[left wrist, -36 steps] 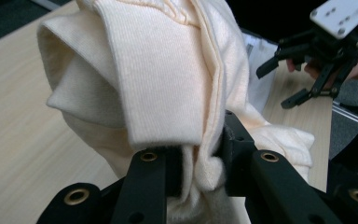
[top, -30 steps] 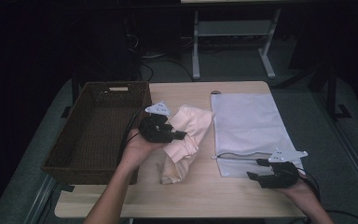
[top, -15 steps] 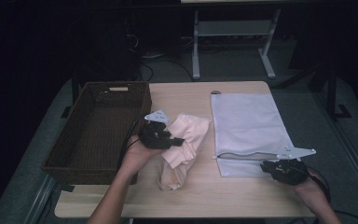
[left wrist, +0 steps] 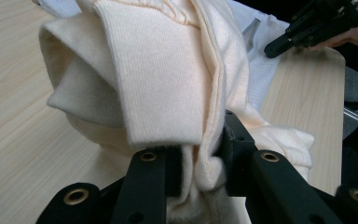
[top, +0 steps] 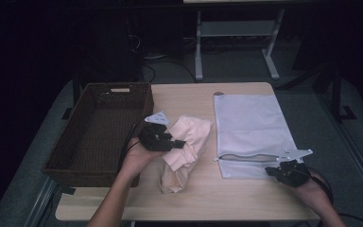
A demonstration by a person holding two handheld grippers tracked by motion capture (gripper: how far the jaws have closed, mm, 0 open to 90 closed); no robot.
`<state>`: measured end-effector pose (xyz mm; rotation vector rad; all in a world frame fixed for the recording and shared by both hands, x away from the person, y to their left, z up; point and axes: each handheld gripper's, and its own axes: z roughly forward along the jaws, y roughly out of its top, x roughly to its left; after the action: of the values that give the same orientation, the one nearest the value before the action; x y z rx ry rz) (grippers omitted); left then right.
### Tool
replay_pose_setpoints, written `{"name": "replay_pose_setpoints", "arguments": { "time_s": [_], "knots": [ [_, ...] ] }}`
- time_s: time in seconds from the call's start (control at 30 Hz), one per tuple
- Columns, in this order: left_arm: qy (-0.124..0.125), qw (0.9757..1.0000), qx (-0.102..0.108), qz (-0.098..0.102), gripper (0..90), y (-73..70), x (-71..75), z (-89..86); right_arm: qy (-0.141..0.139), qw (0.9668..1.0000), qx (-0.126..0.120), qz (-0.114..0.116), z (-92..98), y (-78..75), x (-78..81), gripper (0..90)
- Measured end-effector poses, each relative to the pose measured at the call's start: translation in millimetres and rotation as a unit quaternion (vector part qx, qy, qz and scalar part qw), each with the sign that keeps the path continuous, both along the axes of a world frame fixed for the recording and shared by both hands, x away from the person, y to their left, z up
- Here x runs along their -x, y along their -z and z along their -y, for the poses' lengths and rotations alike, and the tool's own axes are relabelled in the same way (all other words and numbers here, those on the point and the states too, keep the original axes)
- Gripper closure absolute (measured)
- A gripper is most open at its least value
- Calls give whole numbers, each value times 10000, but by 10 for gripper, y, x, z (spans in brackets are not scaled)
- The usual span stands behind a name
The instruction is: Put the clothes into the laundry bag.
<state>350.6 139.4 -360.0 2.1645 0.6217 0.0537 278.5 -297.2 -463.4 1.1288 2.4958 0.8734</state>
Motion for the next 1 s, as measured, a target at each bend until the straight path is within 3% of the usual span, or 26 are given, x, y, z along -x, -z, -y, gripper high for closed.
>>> {"name": "replay_pose_setpoints", "arguments": {
  "time_s": [0.33, 0.87, 1.0],
  "knots": [
    [-71, 9999, 91, 44, 734, -83, 26, -79, -138, 9999, 67, 45, -230, -5, -106, 896],
    [-117, 9998, 139, 59, 735, -142, 50, -183, -598, 9982, 60, 74, -795, -6, -400, 896],
    [-131, 9998, 132, 48, 735, -141, 56, -189, -742, 9972, 21, 83, -1008, -2, -473, 897]
  ]
}}
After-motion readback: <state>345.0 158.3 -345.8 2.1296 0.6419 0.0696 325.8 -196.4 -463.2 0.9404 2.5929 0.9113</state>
